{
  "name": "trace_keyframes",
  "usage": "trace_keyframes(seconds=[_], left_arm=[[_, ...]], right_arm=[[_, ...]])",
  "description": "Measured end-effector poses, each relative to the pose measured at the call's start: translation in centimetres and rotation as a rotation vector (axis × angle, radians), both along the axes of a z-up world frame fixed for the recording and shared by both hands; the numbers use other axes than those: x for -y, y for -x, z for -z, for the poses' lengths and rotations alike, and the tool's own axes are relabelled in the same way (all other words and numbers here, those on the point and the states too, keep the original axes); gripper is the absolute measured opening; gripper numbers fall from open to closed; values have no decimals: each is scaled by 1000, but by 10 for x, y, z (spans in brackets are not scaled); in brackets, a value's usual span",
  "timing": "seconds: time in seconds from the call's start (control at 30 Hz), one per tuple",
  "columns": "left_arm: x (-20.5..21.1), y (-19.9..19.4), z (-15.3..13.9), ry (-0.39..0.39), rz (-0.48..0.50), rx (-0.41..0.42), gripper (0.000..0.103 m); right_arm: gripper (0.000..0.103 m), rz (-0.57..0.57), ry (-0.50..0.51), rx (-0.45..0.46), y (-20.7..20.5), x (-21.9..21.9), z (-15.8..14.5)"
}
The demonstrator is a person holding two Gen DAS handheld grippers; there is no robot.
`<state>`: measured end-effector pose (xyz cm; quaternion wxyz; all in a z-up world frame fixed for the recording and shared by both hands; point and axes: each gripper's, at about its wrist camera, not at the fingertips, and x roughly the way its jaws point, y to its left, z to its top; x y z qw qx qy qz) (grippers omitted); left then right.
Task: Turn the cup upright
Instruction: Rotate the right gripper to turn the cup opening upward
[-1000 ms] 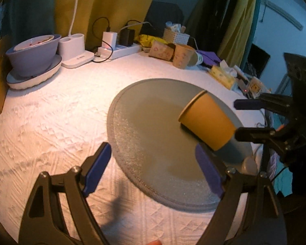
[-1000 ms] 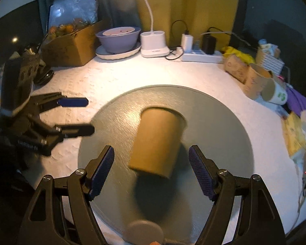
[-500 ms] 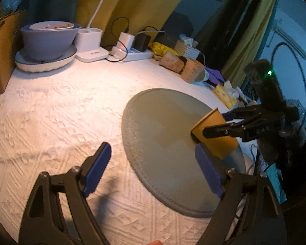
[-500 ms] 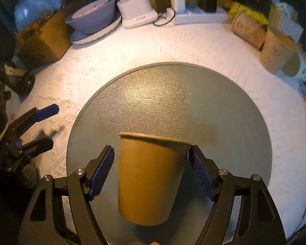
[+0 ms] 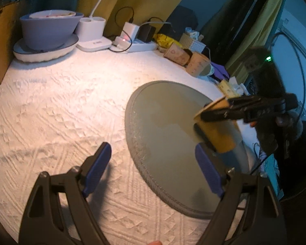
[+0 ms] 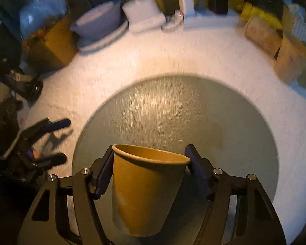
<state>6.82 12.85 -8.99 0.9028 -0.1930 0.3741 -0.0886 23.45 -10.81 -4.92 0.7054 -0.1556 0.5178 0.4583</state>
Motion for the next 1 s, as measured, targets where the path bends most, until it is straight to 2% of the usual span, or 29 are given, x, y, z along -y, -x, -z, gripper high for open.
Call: trace_keyframes(seconds=[0.2,0.33,0.43,0.8,1.0], left_arm=[[-1,-7,0,3,-33,-5,85],[-3,-11,-2,7,-71,10,85],[-5,-15,-3,19,-98,22,85],[-8,-18,-1,36,-100,45,85],[-2,-15,-5,16,-82,63,85]], right_arm=[[71,13,-159,223,7,6,-24],[71,23,-211,351,9,6,-26],[71,29,-250,381,8,6,-23],[71,48,-248,497,26,11,-13],[71,71,-235,504,36,22,-10]])
